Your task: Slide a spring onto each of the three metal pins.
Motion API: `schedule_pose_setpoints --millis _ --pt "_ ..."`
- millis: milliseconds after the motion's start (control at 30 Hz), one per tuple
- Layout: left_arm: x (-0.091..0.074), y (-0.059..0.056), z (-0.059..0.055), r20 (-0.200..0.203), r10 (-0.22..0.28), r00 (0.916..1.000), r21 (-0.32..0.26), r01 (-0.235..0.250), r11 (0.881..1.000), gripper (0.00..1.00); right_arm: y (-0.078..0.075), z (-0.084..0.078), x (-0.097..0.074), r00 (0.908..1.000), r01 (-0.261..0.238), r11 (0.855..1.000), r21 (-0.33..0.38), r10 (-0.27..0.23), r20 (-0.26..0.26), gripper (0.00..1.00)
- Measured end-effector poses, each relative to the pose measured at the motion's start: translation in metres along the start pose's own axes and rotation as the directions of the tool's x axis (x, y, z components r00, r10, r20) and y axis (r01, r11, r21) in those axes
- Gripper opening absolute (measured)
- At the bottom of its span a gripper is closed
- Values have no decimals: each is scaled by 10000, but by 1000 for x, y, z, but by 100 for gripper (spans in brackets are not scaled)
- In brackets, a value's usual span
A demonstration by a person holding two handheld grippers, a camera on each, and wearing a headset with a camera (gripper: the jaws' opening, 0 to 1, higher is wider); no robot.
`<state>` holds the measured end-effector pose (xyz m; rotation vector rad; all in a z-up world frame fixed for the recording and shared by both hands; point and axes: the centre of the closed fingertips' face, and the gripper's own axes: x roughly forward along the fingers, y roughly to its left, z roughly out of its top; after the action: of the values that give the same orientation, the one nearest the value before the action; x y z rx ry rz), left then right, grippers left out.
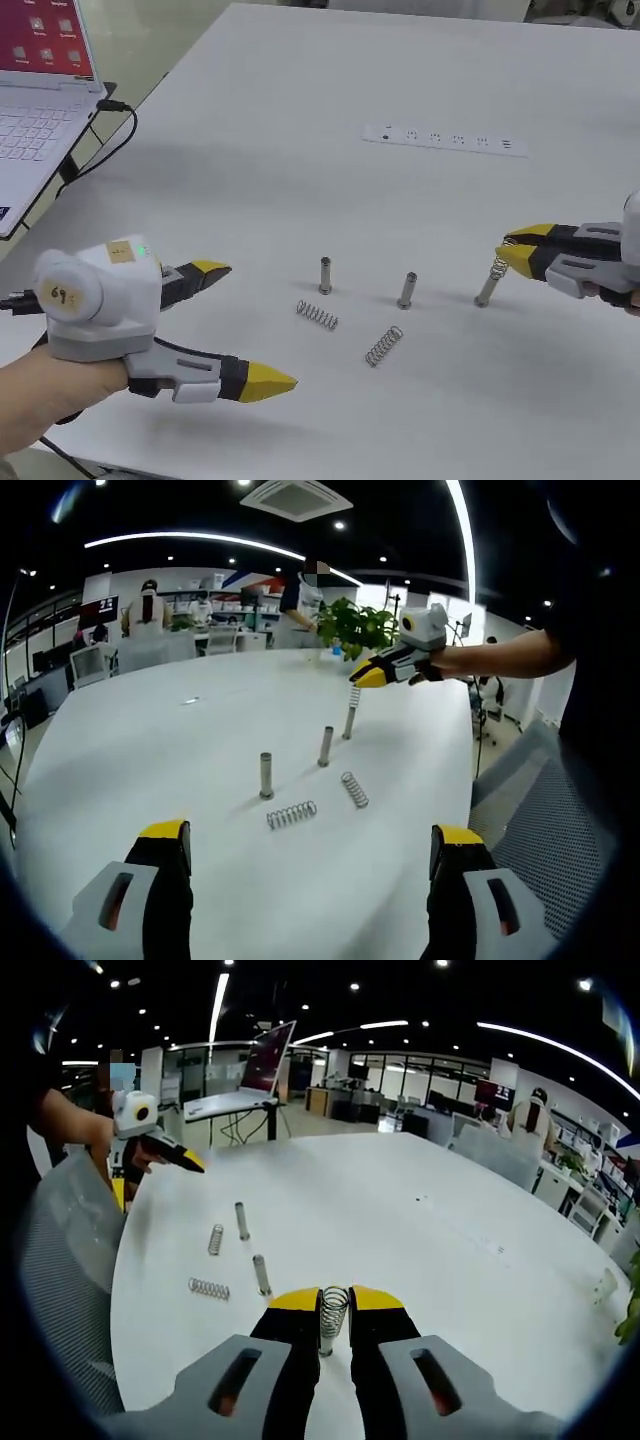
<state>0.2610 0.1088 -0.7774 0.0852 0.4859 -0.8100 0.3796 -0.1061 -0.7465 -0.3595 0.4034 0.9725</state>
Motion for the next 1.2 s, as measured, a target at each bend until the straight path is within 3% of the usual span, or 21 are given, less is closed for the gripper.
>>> schedule_pose_setpoints --millis 567,1200 --pt "0 -1 -2 -40 9 10000 -143 -10 9999 96 1 -7 5 9999 -54 9999 162 56 -128 8" --pt "-2 -1 -6 -96 10 10000 -204 -12 9998 96 8 -33 16 9959 -214 9997 121 224 -875 8"
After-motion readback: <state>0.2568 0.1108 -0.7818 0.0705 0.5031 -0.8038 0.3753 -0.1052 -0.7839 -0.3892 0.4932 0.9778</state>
